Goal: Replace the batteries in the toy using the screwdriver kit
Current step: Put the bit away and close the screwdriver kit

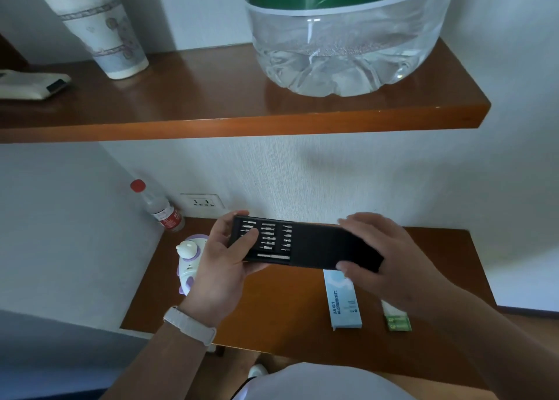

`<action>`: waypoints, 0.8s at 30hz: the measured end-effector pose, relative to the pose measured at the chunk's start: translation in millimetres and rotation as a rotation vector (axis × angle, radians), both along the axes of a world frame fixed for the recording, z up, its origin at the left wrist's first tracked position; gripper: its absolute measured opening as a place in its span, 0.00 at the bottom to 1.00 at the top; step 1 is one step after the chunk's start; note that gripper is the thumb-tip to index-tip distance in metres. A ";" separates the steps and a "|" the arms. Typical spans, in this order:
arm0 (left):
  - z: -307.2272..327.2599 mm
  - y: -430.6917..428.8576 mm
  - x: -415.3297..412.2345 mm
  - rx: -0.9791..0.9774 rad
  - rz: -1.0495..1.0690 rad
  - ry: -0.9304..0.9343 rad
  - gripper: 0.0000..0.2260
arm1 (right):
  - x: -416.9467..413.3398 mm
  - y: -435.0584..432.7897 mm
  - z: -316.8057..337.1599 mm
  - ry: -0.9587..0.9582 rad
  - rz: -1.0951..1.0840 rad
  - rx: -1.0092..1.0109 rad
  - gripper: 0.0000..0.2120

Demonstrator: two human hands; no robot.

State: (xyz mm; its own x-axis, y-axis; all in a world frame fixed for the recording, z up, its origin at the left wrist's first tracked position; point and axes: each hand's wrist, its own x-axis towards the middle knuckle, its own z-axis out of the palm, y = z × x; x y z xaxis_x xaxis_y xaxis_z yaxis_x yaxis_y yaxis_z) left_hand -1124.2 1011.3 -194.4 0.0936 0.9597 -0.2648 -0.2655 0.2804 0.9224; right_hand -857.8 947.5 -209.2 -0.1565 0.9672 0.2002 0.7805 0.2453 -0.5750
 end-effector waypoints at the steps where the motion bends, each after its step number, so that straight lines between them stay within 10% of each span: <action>1: 0.6 -1.2 0.2 0.008 0.013 -0.012 0.11 | 3.3 -1.1 -0.5 0.076 -0.079 -0.010 0.28; 7: -2.7 -6.7 1.4 0.029 0.035 -0.026 0.10 | 7.7 -6.8 -8.9 0.708 -0.258 -0.297 0.25; 24: -20.5 -26.0 52.7 -0.003 0.016 0.114 0.15 | -34.6 -8.6 -21.5 0.887 -0.333 -0.345 0.18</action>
State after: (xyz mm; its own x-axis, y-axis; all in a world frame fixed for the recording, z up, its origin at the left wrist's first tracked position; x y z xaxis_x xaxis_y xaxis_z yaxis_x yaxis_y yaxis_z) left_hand -1071.5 985.3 -214.9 0.0470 0.9600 -0.2761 -0.1631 0.2801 0.9460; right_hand -892.4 938.8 -230.7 0.2018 0.9615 -0.1864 0.0343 -0.1971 -0.9798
